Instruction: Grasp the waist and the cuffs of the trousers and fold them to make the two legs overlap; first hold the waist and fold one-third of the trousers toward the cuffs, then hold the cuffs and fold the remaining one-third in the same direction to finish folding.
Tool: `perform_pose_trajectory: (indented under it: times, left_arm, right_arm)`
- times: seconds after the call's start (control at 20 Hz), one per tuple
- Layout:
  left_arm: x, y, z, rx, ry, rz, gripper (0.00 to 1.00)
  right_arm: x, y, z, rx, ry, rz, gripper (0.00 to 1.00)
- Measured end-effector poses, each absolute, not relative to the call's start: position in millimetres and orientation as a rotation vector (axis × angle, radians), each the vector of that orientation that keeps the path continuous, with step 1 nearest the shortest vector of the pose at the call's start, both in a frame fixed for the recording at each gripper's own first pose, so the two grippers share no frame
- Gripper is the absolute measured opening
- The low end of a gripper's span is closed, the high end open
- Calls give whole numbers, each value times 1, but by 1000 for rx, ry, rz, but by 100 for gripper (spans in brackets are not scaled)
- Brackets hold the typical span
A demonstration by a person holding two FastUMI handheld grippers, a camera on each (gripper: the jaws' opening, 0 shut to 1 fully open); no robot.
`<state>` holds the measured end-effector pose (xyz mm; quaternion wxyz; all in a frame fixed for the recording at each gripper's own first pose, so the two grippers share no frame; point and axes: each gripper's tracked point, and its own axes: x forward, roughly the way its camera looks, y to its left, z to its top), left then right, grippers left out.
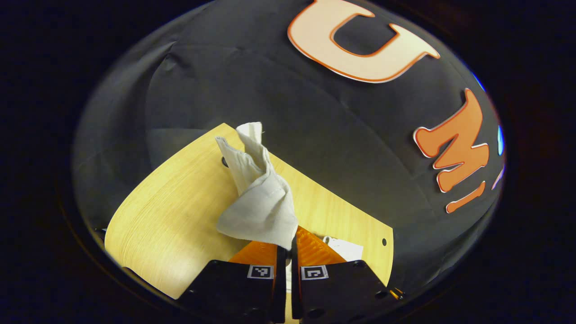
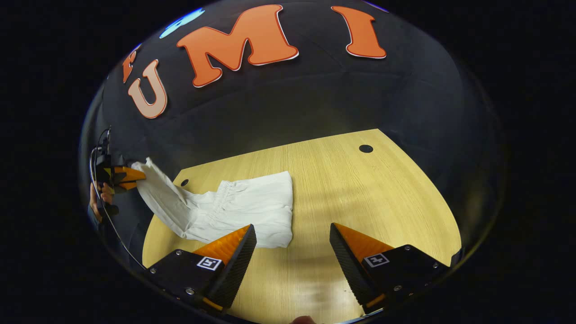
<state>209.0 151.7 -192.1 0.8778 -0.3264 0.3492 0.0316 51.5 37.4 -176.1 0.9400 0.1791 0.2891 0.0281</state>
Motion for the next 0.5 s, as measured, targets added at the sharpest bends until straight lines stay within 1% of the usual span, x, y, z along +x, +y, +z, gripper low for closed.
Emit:
perform_pose_trajectory:
  times: [0.1, 0.15, 0.4, 0.5]
  left_arm:
    - [219, 127, -185, -672, 732, 45, 9]
    - [223, 115, -186, -666, 739, 39, 7]
    - [241, 47, -184, -627, 781, -9, 10]
    - [248, 21, -184, -609, 794, -28, 8]
  right_arm:
    - [49, 28, -176, 361, 581, 52, 99]
    - [47, 24, -177, 362, 580, 53, 99]
    - [40, 1, -184, 363, 583, 45, 99]
    - [37, -7, -187, 367, 583, 44, 99]
